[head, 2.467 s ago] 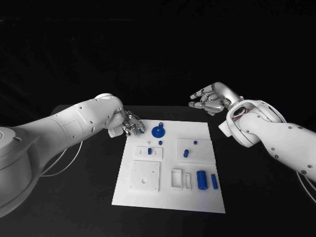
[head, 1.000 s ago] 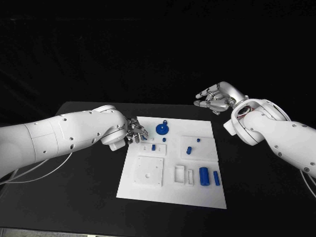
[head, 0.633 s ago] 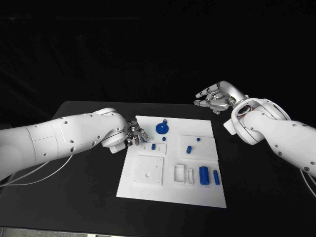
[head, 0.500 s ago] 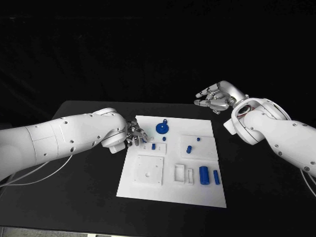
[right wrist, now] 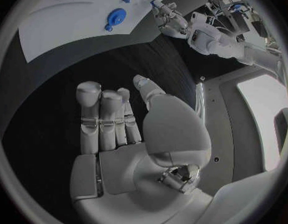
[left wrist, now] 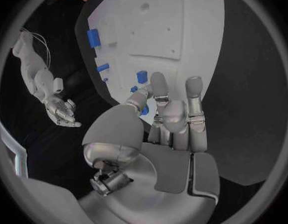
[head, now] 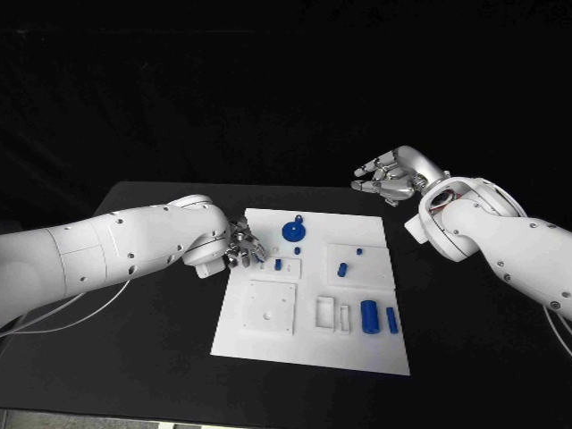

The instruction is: Assemble the parts on the task board

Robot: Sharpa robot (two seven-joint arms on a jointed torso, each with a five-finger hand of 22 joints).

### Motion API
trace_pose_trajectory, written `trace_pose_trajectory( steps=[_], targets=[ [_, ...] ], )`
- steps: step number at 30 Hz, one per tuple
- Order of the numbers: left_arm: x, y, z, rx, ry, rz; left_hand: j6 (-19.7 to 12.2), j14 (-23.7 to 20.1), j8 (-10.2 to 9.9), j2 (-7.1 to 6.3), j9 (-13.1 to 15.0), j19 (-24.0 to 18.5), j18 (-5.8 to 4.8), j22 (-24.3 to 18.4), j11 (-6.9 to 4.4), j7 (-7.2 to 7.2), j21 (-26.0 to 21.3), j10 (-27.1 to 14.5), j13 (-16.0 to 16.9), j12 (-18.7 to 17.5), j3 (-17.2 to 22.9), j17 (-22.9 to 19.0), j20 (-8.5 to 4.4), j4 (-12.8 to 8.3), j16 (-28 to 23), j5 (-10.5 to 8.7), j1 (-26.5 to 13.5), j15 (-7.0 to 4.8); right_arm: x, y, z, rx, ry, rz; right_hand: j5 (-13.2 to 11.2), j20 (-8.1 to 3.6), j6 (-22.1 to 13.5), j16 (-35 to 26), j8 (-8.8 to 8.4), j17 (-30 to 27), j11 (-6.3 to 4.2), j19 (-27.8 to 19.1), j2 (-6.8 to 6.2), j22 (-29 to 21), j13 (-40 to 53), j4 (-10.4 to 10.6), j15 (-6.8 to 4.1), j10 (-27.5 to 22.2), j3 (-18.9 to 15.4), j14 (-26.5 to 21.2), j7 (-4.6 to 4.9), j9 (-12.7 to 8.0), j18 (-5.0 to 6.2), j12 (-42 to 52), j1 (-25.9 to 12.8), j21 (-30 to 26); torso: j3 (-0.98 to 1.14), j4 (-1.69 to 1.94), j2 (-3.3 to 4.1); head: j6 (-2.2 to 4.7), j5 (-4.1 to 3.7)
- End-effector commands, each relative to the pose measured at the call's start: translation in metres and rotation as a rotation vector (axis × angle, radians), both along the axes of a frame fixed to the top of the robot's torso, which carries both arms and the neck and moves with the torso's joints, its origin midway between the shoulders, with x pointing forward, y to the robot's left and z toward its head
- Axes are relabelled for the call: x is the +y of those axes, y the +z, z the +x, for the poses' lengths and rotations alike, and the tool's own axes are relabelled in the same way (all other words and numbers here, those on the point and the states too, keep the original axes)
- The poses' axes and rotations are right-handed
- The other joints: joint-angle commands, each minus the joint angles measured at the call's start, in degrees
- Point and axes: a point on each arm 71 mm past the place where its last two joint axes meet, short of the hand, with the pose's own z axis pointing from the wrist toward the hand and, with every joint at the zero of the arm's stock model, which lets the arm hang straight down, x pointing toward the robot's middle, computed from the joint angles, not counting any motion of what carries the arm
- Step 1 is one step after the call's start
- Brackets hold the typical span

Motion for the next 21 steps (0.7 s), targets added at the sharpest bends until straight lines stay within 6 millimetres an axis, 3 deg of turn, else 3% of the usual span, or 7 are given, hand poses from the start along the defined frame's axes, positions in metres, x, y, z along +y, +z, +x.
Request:
trace_pose_trajectory(
  steps=[1,21],
  targets=[
    [-0.0025,-0.0023,-0.0011,0.022,-0.030,0.023,8.4,0.0,0.2,0.00,-0.1,0.0,0.67,1.0,-0.85,-6.52,-0.2,2.1,0.2,-0.3,-0.3,0.0,0.16,-0.1,-0.3,0.14,0.5,0.18,0.0012,-0.0007,-0.0005,0.006,0.012,-0.003,0.3,0.03,-0.4,-0.2,0.00,0.0,0.01,0.1,-0.42,4.7,0.0,0.3,0.14,-0.2,0.0,-0.2,0.10,0.0,0.80,0.1,-0.2,-0.1,0.01,-0.10,0.02,-0.04,0.09],
    [-0.0069,-0.0073,-0.0016,0.002,-0.068,0.048,8.4,0.0,0.2,0.04,-0.5,0.1,0.73,1.0,-0.84,-6.51,-0.2,2.1,0.6,-0.4,-0.5,0.0,0.21,0.1,-0.3,-0.60,0.7,0.18,0.0008,-0.0019,-0.0006,0.014,0.014,-0.005,0.4,0.02,-0.4,-0.2,0.01,0.0,0.01,0.1,-0.40,4.7,0.0,0.4,0.13,-0.2,0.0,-0.2,0.09,0.0,0.80,0.1,-0.3,-0.1,0.03,-0.05,0.02,-0.15,-0.07]
  ],
)
